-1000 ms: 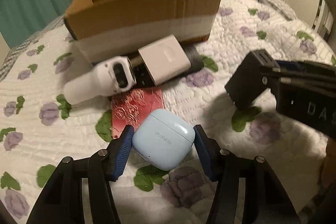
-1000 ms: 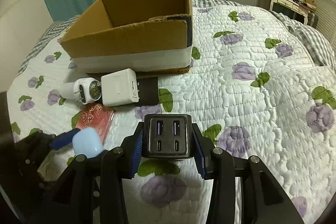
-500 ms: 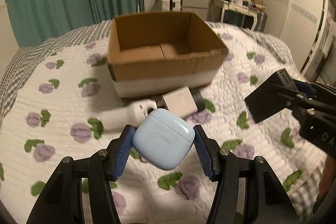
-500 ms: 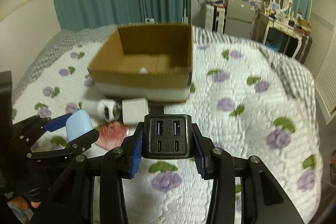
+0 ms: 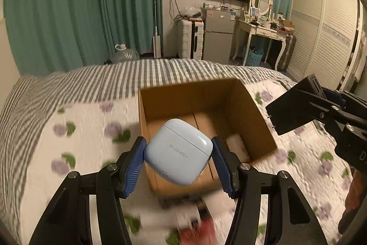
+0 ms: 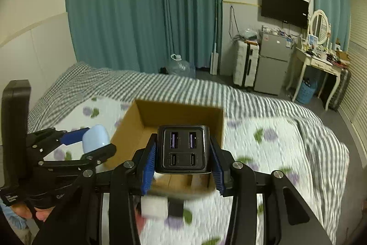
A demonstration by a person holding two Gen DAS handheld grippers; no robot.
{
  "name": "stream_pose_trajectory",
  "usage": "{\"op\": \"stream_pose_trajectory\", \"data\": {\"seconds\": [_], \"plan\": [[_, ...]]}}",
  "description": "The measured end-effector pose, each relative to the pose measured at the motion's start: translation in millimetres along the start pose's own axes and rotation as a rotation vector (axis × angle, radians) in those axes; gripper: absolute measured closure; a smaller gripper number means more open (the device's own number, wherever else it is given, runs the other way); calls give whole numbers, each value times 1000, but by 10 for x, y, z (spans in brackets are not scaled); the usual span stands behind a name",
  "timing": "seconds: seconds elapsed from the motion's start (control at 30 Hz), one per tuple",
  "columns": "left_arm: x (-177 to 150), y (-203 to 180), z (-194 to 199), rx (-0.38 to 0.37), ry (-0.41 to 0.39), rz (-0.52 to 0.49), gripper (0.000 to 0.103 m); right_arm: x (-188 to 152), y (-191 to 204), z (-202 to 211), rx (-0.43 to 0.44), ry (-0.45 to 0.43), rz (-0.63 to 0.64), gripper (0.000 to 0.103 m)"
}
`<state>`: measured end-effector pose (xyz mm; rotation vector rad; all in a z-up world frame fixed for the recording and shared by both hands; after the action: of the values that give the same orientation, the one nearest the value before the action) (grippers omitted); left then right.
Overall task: Organize rigid objects
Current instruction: 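Carry the earbud case and black charger into the box and release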
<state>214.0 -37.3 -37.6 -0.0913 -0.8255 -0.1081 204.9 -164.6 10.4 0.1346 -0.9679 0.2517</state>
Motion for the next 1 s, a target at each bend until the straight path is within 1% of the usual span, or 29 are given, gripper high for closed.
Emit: {"op": "stream_pose_trajectory", "data": {"seconds": [0.13,0.23,0.33,0.4,0.47,0.53,0.67,0.77,0.87,1.0], "plan": [[260,-12,-415,5,5,-18,44,226,-82,-367,9,-16,17,62],[301,-52,-692,9,22,-36,44,349,-170,-686,21,-29,11,62],[269,-121,-947,8,37,-61,44,330,-263,-932,25,-23,2,62],[247,-136,-1026,12,29,-53,44,268,-311,-1051,32,-14,0,62],[211,-146,-1112,3,45,-42,44,167,-368,-1208,39,11,-4,62],[187,-143,-1152,8,56,-36,42,101,-415,-1333,36,33,-7,62],[188,-72,-1125,-5,68,-11,41,70,-490,-1435,43,45,-17,62],[224,-14,-1075,15,61,7,37,57,-488,-1482,48,54,-8,62],[274,10,-1041,31,53,14,37,30,-486,-1503,50,62,-13,61],[253,59,-959,35,52,17,36,19,-503,-1546,43,72,-19,61]]}}
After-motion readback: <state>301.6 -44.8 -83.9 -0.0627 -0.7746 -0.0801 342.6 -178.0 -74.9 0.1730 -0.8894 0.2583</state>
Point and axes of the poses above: each gripper's, at about its wrist camera, not at the fingertips, and z roughly against the way its jaws point, y to its left, x to its top, the point moved 7 cm from there along -z, roughly the way its jaws point, and after that the axes turned 4 degrees about z, right-handed, at the moved point
